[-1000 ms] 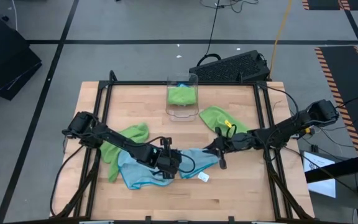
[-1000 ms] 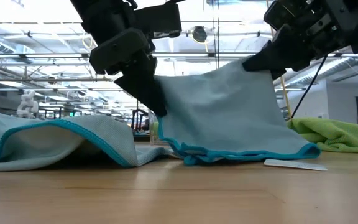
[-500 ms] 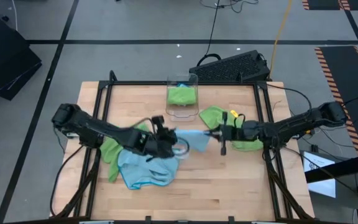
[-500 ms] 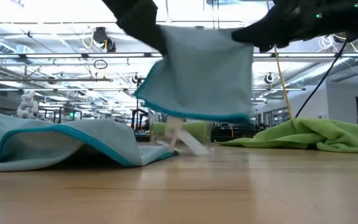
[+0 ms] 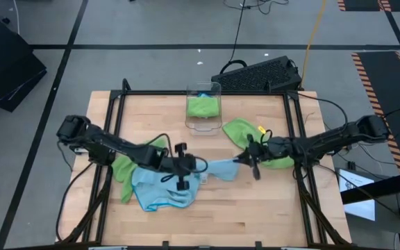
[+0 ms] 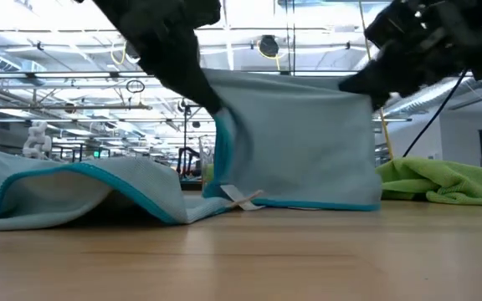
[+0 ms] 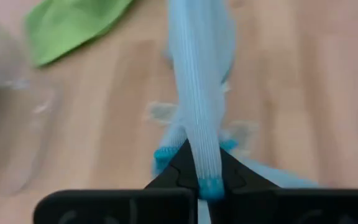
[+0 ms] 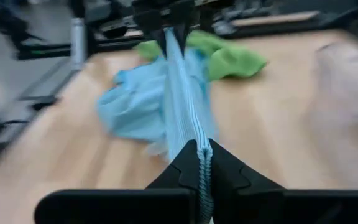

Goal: Fold microfiber towels
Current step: Fold the right blue towel

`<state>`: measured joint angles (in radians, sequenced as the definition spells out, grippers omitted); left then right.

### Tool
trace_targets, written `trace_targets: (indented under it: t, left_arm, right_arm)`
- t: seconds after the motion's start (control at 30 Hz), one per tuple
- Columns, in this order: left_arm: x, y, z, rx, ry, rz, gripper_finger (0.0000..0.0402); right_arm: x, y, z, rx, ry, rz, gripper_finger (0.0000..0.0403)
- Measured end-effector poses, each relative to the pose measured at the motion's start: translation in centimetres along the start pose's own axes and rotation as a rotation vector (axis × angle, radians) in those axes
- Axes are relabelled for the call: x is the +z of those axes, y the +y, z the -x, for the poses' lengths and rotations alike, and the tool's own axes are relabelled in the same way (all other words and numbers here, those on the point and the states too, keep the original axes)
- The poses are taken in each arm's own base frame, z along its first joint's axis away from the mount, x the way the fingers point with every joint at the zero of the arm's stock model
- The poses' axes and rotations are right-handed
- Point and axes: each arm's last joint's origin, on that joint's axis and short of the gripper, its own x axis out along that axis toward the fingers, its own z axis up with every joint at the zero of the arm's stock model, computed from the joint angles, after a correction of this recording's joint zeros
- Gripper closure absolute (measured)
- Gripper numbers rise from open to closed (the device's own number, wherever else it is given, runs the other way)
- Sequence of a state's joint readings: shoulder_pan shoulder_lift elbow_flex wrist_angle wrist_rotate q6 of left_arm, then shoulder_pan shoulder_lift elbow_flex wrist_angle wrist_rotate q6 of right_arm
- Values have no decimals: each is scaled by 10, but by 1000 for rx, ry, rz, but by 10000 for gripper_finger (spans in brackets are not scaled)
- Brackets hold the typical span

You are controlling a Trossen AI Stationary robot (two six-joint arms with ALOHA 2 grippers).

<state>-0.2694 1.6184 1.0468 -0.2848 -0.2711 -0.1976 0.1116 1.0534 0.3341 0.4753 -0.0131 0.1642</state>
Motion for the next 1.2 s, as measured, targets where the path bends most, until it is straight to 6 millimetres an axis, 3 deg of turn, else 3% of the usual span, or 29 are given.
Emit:
trace_targets:
  t: [0.13,0.27,0.5,0.57,0.63,0.9,1.2]
  left_arm:
    - [-3,-15,-2,-81,-108,-43,387]
    - [2,-15,0,-6,-161,-104,396]
    - [16,28,-3,393,-214,-71,390]
    - [18,39,-4,431,-221,-41,395]
    - [19,43,-6,363,-216,-26,395]
    - [0,-2,-19,18,-116,-44,396]
    - [-16,-56,-51,-154,-177,-21,395]
  right_arm:
    - [-7,8,1,90,3,-44,396]
    - [5,8,2,26,-132,24,395]
    - [27,-12,6,-163,-322,185,397]
    - [29,-19,7,-198,-325,192,397]
    - [26,-22,6,-179,-297,178,397]
    - [-6,-8,0,32,14,48,397]
    - [-36,21,-10,207,118,-107,394]
